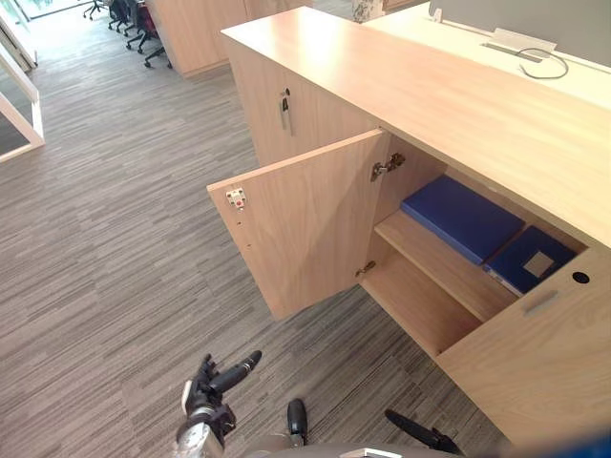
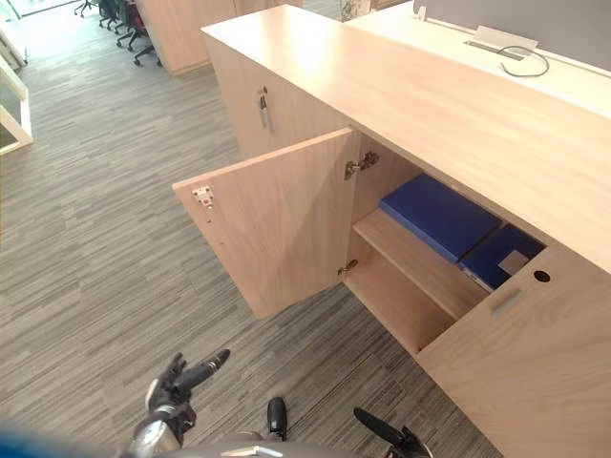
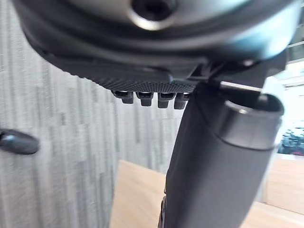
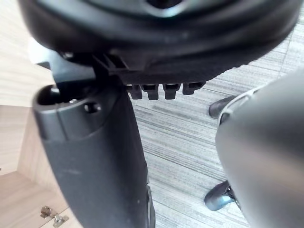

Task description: Walk over to the cabinet, pick up the folder, carry it to the office cabinet, place the folder inside the office cabinet, then close the office cabinet door

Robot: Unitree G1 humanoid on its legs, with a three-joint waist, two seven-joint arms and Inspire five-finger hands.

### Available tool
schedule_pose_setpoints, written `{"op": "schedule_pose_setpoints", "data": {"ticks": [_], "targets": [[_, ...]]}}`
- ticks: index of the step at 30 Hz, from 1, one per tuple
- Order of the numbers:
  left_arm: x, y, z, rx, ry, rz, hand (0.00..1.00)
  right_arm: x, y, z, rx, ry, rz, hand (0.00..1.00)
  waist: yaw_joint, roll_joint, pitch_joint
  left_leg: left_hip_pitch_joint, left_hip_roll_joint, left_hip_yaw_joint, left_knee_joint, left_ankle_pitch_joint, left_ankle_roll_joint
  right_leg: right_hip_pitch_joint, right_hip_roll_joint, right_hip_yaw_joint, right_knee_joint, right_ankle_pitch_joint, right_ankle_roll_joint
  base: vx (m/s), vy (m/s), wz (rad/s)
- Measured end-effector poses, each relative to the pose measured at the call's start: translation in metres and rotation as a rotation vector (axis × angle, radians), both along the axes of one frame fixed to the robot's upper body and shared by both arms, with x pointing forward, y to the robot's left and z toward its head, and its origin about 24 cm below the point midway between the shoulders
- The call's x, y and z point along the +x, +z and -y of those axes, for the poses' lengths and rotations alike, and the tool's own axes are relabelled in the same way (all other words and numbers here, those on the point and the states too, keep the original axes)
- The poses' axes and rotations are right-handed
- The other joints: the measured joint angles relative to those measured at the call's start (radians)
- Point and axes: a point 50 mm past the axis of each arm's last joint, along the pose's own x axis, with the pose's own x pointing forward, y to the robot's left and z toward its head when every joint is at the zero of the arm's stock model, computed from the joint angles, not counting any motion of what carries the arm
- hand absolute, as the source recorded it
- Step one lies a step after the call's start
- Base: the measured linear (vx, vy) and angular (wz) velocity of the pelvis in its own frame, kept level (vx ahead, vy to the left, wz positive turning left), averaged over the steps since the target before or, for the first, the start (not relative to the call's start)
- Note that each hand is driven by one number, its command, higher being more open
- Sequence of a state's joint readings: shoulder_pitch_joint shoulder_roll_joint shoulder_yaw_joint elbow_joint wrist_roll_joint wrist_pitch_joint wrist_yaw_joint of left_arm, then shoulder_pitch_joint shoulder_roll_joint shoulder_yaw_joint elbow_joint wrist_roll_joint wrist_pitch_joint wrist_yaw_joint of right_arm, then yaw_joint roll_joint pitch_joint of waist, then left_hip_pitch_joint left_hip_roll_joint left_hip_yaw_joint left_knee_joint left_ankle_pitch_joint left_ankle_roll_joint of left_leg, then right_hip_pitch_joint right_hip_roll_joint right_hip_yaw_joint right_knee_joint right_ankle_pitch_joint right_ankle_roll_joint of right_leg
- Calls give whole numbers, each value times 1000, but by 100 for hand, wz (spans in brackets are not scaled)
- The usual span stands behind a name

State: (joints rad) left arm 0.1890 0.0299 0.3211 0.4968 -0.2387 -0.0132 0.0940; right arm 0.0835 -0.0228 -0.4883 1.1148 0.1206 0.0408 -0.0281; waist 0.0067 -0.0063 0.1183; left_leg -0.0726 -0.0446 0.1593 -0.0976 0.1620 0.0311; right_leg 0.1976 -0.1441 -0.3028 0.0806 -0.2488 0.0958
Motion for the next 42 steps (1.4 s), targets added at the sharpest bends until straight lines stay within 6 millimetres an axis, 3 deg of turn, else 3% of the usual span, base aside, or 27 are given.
{"op": "schedule_pose_setpoints", "data": {"ticks": [2,6,8,11,14,17,22,29,42], "targets": [[11,19,-21,142,-13,34,100,-8,-1,-1,1,-4,-16,100,0,-15,0,0,-13,1,0,-8,1,3,-12,0,-2,1,4,62,17,2],[25,39,-41,314,-43,47,100,-22,-3,-4,12,-12,-47,100,3,-31,-12,24,-27,14,0,-32,13,19,-26,9,7,23,40,119,29,-7],[40,51,-47,379,-61,63,100,-20,-3,-4,16,-4,-41,100,4,-29,-13,43,-16,21,0,-47,9,27,-17,22,9,58,27,94,46,-15],[63,72,-57,461,-62,114,100,-18,-3,-5,27,7,-24,100,0,-22,-18,69,14,33,1,-63,-3,29,10,44,24,109,-20,84,43,-18],[76,86,-66,506,-56,147,100,-17,-3,-5,26,27,-24,100,-11,-14,-26,88,31,50,1,-73,-13,26,21,61,43,125,-42,66,30,-20],[89,94,-67,522,-76,167,100,-18,-2,-1,16,38,-26,100,-14,-8,-34,90,39,53,1,-76,-17,25,28,61,44,130,-51,29,-3,-5],[108,93,-57,484,-137,173,100,-19,-1,6,6,40,-27,100,-18,26,-46,98,55,71,1,-78,-24,24,40,70,43,131,-51,19,-35,-10],[144,117,-40,464,-333,275,100,-20,-1,6,6,34,-26,100,-20,29,-48,100,78,82,2,-68,-40,16,58,87,43,131,-51,-4,-45,-10],[158,129,-53,559,-576,190,100,-27,-2,7,31,10,-28,100,-18,30,-46,78,87,76,1,-46,-43,-1,63,84,42,131,-51,-28,-9,1]]}}
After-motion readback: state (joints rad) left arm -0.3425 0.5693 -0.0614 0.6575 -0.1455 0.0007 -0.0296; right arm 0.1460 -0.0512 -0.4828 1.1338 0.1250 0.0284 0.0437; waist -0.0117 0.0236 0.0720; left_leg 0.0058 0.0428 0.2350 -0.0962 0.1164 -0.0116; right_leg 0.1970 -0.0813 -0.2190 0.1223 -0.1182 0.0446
